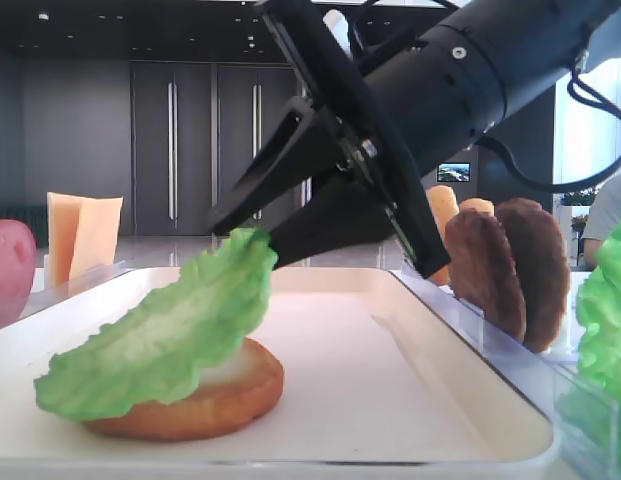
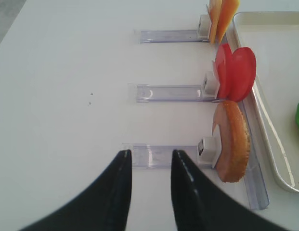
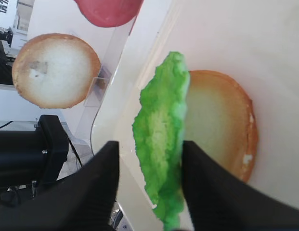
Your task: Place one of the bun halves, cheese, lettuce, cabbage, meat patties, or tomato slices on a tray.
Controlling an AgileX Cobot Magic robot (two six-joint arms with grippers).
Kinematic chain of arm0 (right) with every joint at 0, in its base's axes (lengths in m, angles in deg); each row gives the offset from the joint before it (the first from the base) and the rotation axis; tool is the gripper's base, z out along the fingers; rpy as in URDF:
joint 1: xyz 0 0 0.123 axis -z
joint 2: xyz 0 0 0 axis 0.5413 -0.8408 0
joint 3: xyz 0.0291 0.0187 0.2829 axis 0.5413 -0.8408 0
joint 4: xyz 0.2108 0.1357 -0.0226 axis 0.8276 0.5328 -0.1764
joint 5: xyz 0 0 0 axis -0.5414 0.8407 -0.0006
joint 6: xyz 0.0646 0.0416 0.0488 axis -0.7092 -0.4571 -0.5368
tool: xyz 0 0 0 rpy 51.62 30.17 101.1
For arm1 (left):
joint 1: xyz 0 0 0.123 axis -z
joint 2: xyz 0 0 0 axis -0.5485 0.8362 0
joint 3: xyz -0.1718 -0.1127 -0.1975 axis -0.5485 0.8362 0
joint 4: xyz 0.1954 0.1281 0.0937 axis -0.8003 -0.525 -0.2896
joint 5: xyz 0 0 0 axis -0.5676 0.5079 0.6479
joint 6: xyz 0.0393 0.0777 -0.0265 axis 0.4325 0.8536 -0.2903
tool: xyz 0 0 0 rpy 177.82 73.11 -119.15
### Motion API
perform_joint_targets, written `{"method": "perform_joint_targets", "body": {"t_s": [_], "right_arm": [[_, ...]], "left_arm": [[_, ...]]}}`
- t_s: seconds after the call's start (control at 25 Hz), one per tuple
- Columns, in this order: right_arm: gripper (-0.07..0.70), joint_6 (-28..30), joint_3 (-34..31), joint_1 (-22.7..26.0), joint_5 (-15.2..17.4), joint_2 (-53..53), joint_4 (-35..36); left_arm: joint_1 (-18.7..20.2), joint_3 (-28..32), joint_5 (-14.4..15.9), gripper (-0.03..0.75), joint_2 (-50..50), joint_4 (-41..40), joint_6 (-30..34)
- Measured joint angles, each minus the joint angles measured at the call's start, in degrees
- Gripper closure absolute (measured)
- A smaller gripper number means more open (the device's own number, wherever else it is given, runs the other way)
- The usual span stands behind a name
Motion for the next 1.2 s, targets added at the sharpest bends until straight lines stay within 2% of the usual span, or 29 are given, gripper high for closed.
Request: {"method": "perform_joint_targets", "body": {"t_s": [0.12, 0.24, 0.64, 0.92, 1.2], "right_arm": [[0.189, 0.05, 0.00, 0.00, -0.22, 0.00, -0.07], [0.144, 0.05, 0.00, 0.00, -1.40, 0.00, -1.04], [0.128, 0.35, 0.00, -0.92, -10.83, 0.00, -9.54], [0.128, 1.55, -0.06, -3.10, -12.18, 0.64, -10.31], [0.128, 1.92, -0.30, -3.81, -14.47, 9.06, -10.47]], "left_arm": [[0.00, 0.00, 0.00, 0.496, 0.00, 0.00, 0.00], [0.00, 0.00, 0.00, 0.496, 0.00, 0.00, 0.00], [0.00, 0.00, 0.00, 0.496, 0.00, 0.00, 0.00], [0.00, 0.00, 0.00, 0.496, 0.00, -0.05, 0.00], [0.00, 0.00, 0.00, 0.496, 0.00, -0.05, 0.00]]}}
